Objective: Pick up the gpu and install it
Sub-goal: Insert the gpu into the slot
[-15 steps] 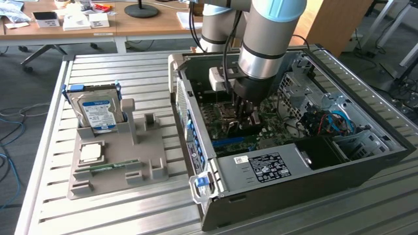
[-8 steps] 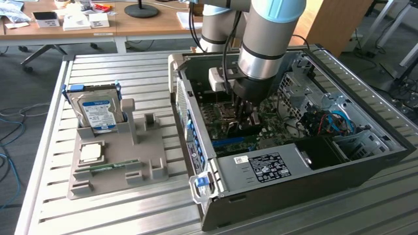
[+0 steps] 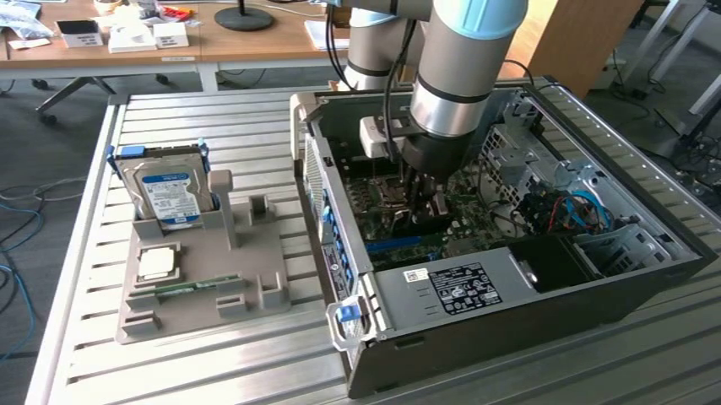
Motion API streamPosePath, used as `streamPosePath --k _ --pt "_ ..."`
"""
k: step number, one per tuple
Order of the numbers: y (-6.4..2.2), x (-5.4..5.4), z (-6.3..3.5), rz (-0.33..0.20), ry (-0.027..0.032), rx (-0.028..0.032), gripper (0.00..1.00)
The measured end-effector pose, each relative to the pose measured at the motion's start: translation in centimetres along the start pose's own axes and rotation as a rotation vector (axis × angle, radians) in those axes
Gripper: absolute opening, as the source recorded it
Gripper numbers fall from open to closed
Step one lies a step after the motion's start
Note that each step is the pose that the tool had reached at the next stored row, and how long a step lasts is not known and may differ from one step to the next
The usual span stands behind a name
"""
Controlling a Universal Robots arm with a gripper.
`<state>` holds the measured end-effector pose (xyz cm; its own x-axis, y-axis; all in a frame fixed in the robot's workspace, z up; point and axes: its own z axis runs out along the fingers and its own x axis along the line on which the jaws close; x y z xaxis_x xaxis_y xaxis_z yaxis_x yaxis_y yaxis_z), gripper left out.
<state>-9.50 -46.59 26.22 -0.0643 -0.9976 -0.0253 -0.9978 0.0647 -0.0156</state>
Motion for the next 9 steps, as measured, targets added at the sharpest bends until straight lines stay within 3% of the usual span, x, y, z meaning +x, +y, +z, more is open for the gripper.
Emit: streamPosePath --k 9 --pt "0.14 0.01 0.03 0.000 0.0001 -0.0001 0.27"
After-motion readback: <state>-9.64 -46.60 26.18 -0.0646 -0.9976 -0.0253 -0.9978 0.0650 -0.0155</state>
